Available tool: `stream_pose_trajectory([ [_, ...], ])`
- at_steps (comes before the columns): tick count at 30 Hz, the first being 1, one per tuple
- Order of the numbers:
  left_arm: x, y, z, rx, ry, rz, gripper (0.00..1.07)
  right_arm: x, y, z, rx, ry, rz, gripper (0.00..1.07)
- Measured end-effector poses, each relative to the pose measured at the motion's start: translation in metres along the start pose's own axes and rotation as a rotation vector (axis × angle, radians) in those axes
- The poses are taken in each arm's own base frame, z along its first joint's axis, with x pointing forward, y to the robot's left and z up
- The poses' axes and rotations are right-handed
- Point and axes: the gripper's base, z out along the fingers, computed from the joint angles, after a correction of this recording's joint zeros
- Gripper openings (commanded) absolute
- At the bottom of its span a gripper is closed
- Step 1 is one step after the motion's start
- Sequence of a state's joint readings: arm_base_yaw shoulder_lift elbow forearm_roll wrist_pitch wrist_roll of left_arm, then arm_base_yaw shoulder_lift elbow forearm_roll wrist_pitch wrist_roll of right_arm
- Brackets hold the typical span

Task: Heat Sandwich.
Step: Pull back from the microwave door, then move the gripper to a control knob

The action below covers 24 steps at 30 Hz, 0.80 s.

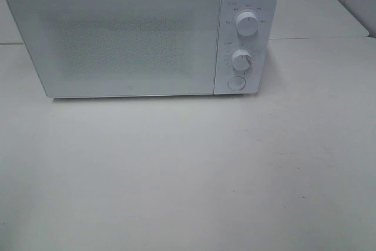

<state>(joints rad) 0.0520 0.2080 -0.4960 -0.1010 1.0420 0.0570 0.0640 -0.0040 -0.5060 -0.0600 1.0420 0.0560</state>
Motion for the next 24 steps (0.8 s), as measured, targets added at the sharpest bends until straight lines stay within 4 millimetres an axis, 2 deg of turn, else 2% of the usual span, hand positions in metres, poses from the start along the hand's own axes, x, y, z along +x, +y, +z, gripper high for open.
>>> stream_pose_trajectory([
  [7,0.016,-0.002,-0.023,-0.001,-0.179,0.014,0.66,0.000,0.000,0.000,0.000,0.000,0.000,0.46],
  [24,0.018,-0.002,-0.026,-0.003,-0.205,0.017,0.66,0.000,0.000,0.000,0.000,0.000,0.000,0.46],
])
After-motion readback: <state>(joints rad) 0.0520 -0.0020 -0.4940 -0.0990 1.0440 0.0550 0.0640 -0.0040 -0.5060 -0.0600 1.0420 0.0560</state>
